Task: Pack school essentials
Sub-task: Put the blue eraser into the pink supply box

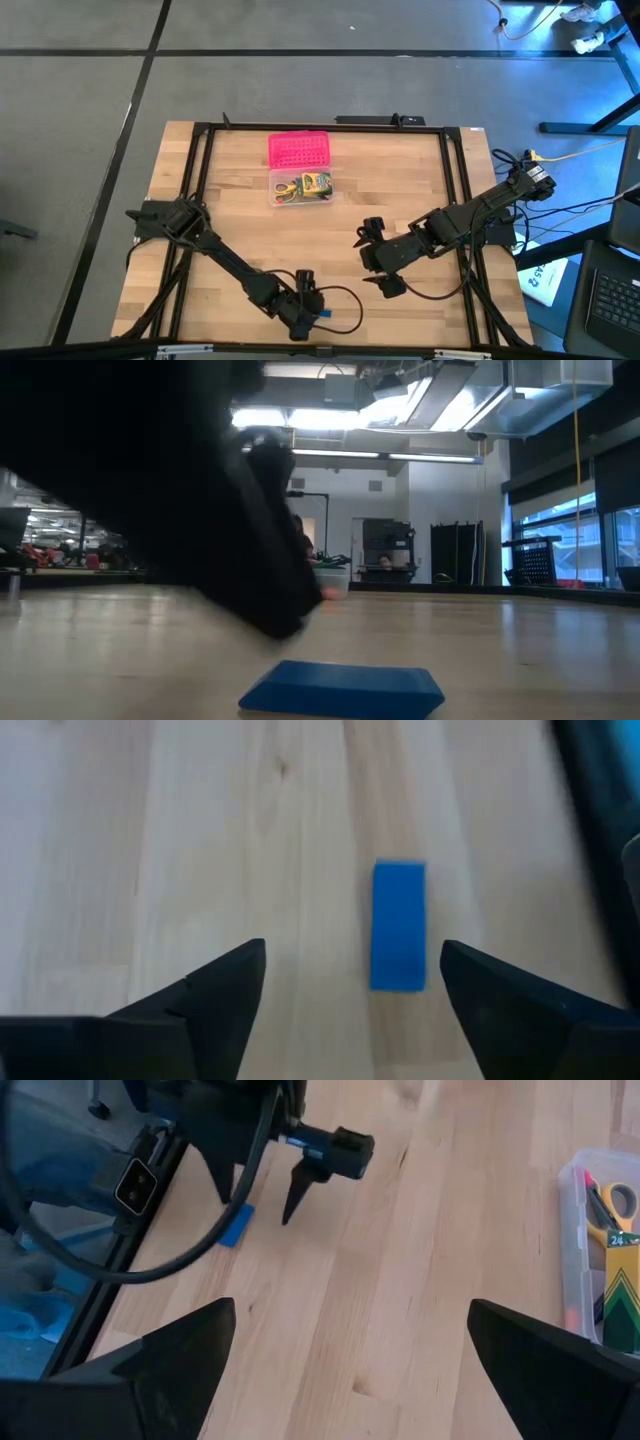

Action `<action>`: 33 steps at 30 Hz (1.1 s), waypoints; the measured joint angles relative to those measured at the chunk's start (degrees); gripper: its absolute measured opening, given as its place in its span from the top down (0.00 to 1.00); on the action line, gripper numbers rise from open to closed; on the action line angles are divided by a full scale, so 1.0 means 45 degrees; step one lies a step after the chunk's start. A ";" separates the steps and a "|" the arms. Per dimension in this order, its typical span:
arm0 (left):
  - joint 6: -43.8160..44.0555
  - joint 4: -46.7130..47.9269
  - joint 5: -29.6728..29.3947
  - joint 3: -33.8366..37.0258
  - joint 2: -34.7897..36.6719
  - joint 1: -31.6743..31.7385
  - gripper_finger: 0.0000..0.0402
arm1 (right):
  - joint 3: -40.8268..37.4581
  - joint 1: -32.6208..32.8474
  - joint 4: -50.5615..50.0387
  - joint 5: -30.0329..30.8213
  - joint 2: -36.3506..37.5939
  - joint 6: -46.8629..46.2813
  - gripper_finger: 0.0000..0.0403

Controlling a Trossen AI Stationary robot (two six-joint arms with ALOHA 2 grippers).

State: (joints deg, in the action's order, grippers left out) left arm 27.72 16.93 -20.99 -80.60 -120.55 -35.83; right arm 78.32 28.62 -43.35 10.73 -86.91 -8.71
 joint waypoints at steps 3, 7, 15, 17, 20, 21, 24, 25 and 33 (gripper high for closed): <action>-0.0253 -0.0118 -0.0078 0.0005 -0.0374 0.0005 0.23 | 0.0000 0.0000 0.0025 -0.0041 0.0000 0.0013 0.01; -0.0281 -0.0424 -0.0170 0.0002 -0.0551 0.0000 0.23 | 0.0000 0.0000 0.0083 -0.0051 0.0000 -0.0001 0.01; -0.0293 -0.0578 -0.0407 0.0000 -0.0622 -0.0126 0.26 | 0.0000 0.0000 0.0073 -0.0063 0.0000 0.0007 0.01; -0.0291 -0.0588 -0.0534 0.0000 -0.0626 -0.0154 0.28 | 0.0000 0.0000 0.0078 -0.0059 0.0000 -0.0003 0.01; -0.0277 -0.0597 -0.0567 0.0000 -0.0631 -0.0170 0.31 | 0.0000 0.0000 0.0078 -0.0059 0.0000 0.0003 0.01; -0.0277 -0.0598 -0.0554 0.0000 -0.0631 -0.0170 0.32 | 0.0000 0.0001 0.0074 -0.0059 0.0000 -0.0005 0.01; -0.0284 -0.0612 -0.0499 0.0000 -0.0636 -0.0175 0.36 | 0.0000 0.0000 0.0078 -0.0059 0.0000 0.0009 0.01; -0.0274 -0.0613 -0.0463 0.0000 -0.0639 -0.0172 0.37 | 0.0000 0.0000 0.0078 -0.0059 0.0000 -0.0001 0.01; 0.0251 -0.0654 0.0104 0.0002 -0.0641 -0.0157 0.46 | 0.0000 0.0002 0.0078 -0.0059 0.0000 0.0011 0.01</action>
State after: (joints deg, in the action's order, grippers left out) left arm 28.85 13.98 -20.53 -80.59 -123.44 -36.54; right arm 78.32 28.63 -43.00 10.46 -86.91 -8.66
